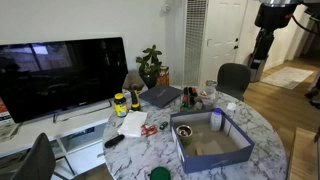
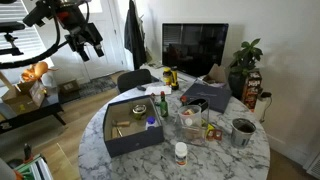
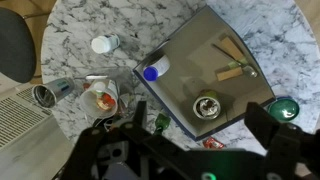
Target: Put the white botte in the grey box
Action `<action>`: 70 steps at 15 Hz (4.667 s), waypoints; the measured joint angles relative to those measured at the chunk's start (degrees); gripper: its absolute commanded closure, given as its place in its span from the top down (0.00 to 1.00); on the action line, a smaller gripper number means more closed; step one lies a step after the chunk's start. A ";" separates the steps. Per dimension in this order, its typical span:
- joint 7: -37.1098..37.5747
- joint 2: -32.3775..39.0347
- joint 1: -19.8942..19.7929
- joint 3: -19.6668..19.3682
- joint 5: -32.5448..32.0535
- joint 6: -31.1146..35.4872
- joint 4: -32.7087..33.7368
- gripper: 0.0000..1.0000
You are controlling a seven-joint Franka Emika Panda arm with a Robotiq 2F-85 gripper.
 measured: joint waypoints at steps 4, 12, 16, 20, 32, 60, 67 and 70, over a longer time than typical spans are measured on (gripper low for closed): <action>0.00 0.00 0.00 0.00 0.00 0.00 0.00 1.00; 0.00 0.00 0.00 0.00 0.00 0.00 0.00 1.00; 0.00 0.50 0.04 -0.04 0.00 0.16 -0.03 1.00; 0.45 7.98 1.73 0.64 0.39 12.36 -2.00 1.00; 0.37 30.61 1.35 -1.46 -2.97 30.55 1.79 1.00; -0.88 37.75 -19.58 -28.03 -0.21 39.92 -5.33 1.00; -9.31 42.20 -18.68 -27.78 7.65 44.39 -4.85 1.00; -18.39 48.31 -18.85 -26.69 15.90 51.28 -4.38 1.00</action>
